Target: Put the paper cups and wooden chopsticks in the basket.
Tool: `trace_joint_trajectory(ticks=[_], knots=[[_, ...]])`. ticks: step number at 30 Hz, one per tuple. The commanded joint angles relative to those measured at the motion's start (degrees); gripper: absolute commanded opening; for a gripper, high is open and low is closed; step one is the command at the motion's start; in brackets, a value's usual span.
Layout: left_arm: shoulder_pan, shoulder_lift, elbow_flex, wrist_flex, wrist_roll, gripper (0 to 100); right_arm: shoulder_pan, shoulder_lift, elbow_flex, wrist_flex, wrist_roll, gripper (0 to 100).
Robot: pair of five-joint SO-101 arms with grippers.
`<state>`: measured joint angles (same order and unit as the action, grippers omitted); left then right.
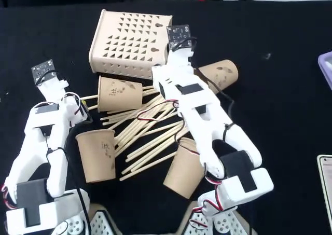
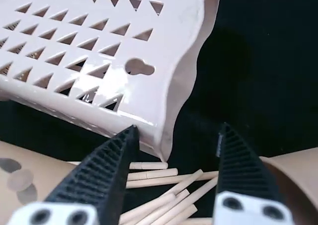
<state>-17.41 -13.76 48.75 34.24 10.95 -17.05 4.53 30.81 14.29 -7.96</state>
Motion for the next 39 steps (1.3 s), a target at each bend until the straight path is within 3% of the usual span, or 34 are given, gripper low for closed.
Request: trace_joint_trajectory(ticks=[1, 6, 29, 32, 36, 39], knots=[[0.7, -0.3, -0.7, -0.6, 0.0, 18, -1.2, -0.2, -3.0, -1.1, -0.6, 23.5], [0.7, -0.3, -0.7, -0.6, 0.0, 18, -1.3, -0.3, -3.0, -1.4, 8.8, 1.5], [0.4, -0.2, -0.7, -0.6, 0.0, 18, 2.7, -23.3, 7.3, -1.1, 10.5, 1.2], [0.4, -0.2, -0.7, -0.6, 0.0, 18, 1.8, -20.4, 7.2, -1.1, 5.3, 8.0], [0.5, -0.2, -0.7, -0.6, 0.0, 18, 1.2, -14.2, 2.2, 3.3, -12.1, 28.3], [0.4, -0.2, -0.7, -0.6, 0.0, 18, -0.7, -9.8, -4.4, 10.9, -16.0, 26.3]])
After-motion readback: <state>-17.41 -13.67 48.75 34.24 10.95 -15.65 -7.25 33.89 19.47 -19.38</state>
